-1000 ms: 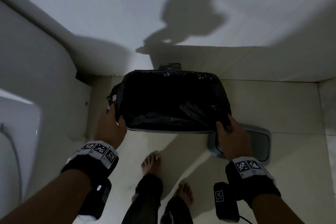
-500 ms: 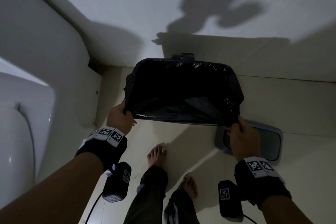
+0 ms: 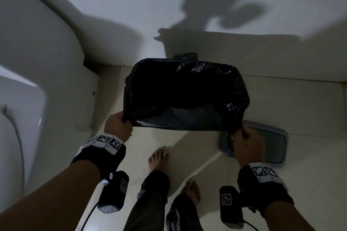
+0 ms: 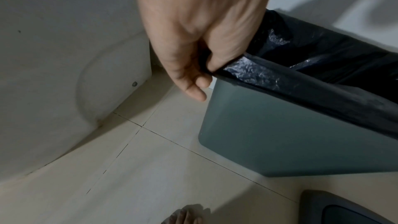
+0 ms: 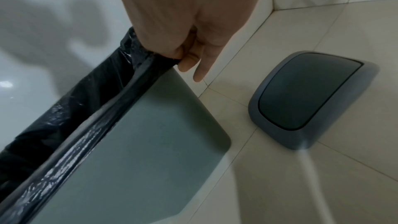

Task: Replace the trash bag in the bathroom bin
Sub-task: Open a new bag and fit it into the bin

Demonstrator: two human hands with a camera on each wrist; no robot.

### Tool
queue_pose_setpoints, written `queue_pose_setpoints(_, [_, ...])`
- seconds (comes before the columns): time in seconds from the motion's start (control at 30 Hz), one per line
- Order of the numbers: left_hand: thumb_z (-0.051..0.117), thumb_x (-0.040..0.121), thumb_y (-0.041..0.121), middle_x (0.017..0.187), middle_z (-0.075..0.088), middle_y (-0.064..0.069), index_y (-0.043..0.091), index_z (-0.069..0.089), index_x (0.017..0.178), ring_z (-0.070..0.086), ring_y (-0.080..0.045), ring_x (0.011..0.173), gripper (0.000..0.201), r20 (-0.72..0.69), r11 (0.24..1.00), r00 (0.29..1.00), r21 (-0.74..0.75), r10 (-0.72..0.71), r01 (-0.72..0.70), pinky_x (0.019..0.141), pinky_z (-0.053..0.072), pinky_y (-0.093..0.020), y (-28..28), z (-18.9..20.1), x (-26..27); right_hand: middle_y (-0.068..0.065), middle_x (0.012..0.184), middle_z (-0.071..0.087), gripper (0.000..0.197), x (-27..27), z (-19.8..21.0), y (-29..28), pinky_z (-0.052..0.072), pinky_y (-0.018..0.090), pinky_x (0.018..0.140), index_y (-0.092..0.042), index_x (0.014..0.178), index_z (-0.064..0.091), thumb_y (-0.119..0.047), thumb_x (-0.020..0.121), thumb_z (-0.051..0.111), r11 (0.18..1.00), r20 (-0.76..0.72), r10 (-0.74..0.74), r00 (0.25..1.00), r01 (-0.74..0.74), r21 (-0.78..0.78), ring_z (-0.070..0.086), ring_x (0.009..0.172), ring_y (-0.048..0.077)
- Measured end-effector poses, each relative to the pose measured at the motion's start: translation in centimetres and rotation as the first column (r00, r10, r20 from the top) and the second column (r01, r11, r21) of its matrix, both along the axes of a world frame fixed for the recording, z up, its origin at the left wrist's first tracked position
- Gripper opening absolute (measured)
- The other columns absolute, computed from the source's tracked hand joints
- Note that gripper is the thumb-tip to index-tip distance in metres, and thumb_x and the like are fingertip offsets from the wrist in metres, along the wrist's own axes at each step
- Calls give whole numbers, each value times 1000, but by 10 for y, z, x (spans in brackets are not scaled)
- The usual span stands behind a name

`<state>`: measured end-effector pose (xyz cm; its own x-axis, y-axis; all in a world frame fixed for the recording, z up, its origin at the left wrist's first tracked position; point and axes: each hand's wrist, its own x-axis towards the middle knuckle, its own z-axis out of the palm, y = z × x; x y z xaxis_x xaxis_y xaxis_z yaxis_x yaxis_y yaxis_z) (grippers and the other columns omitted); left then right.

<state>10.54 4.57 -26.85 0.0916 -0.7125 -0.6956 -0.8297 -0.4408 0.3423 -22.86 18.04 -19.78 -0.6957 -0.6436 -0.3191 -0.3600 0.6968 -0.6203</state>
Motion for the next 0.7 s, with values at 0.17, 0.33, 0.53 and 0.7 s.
queue_pose_setpoints(0.17, [46,89,4,82,69,-20,-2,64,94,71,-35,68,20,-4,995,996,-29,92,-92,60,58,-36,-30,90,-30,15,66,46,17,-1,-21,-2,26,31,61,-16,68,47,-11,85,50,989,53,45,998,-52,142,40,62,26])
queue_pose_setpoints(0.33, [50,92,9,77,68,-24,4,58,122,69,-38,72,31,-11,992,994,-54,110,-111,60,57,-33,-38,69,-27,12,72,60,34,-11,-42,-18,47,40,70,-24,62,46,-5,90,55,956,244,-19,970,-54,290,57,69,29])
queue_pose_setpoints(0.53, [47,88,18,135,40,-29,-1,34,139,42,-41,123,56,0,947,998,-315,60,-57,100,35,-46,-31,100,-33,17,131,52,35,-34,-3,-32,39,38,95,-9,131,51,-10,97,41,984,135,-136,982,117,136,49,119,36])
queue_pose_setpoints(0.7, [37,81,33,138,42,-18,11,47,132,36,-39,130,56,198,749,881,-467,-429,470,105,33,-56,-15,126,-51,13,121,55,37,-29,43,-43,41,38,99,-8,121,59,-27,90,51,911,-309,361,880,-404,-87,50,114,27])
